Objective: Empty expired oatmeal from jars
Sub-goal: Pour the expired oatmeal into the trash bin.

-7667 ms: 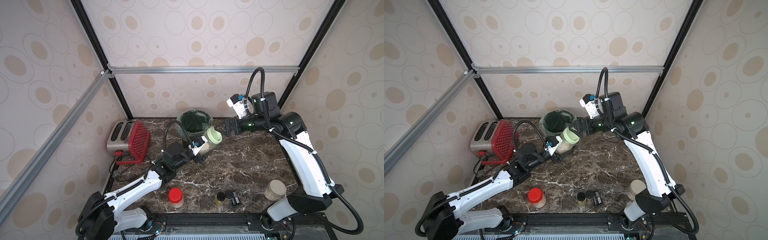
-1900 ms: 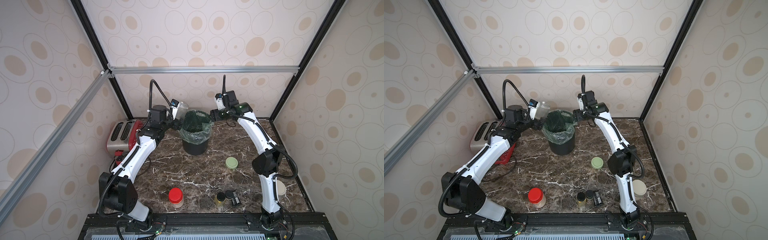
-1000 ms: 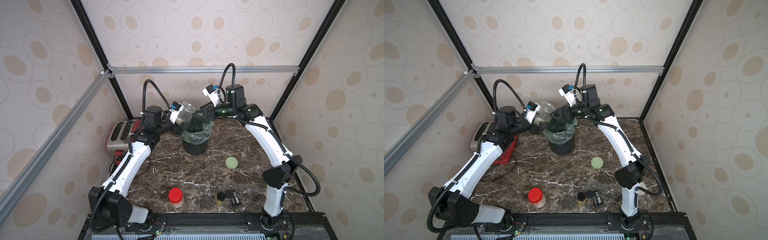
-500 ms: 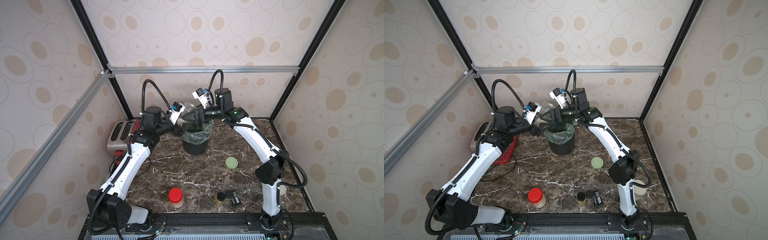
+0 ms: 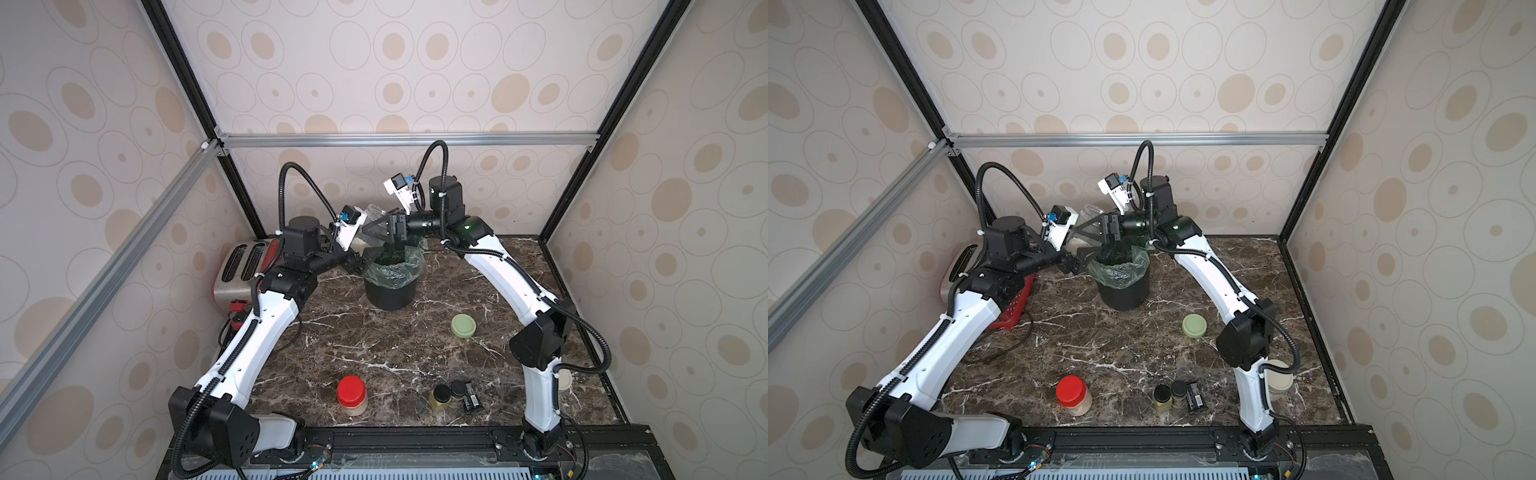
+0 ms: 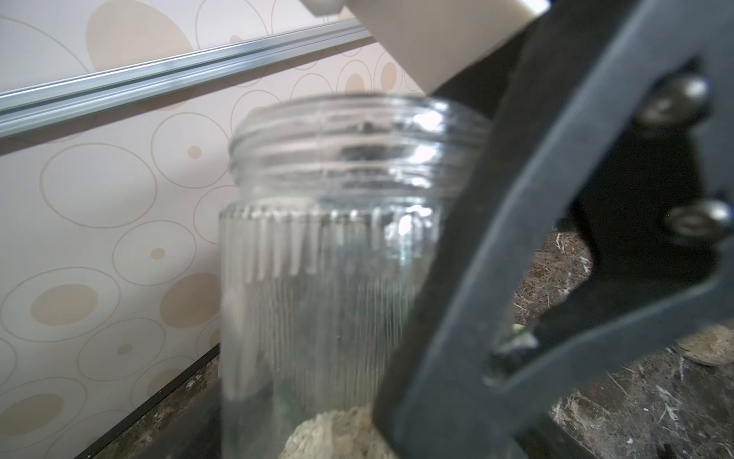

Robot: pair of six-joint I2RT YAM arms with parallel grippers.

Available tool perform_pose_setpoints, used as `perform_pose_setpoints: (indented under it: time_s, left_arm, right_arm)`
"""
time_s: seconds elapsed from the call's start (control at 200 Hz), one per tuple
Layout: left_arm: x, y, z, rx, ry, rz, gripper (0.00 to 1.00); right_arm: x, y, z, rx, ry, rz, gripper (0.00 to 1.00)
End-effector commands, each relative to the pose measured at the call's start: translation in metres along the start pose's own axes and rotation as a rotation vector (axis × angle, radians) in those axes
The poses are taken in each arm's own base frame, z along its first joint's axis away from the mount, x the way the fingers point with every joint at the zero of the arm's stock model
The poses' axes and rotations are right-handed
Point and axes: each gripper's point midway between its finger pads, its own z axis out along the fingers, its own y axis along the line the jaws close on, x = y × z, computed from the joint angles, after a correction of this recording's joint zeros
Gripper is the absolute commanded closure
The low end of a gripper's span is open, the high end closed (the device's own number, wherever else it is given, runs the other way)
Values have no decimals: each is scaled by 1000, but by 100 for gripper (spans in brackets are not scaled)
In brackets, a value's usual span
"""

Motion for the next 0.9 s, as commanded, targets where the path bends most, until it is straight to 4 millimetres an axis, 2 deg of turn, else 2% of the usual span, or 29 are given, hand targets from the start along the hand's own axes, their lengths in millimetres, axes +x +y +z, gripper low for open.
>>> perform_pose_setpoints:
  time_s: [0.0,0.115,0.265,0.636,0.896]
  left_arm:
    - [-50,9,-23,-108,-197,97,1]
    - [-51,13,-26,-149,-245,98,1]
    - [-49,13,-27,-162,-309,88,1]
    - [-47,2,-13,-93,-416,126,1]
    - [-49,-3,-4,-56,-454,132,14]
  right_arm:
    - [-25,14,-21,13,-67,91,69]
    - [-37,4,-33,-13,-99,264,80]
    - [-44,1,-38,-70,-108,397,84]
    - [-46,5,-35,-116,-88,463,86]
    - [-48,8,-34,-138,-85,475,88]
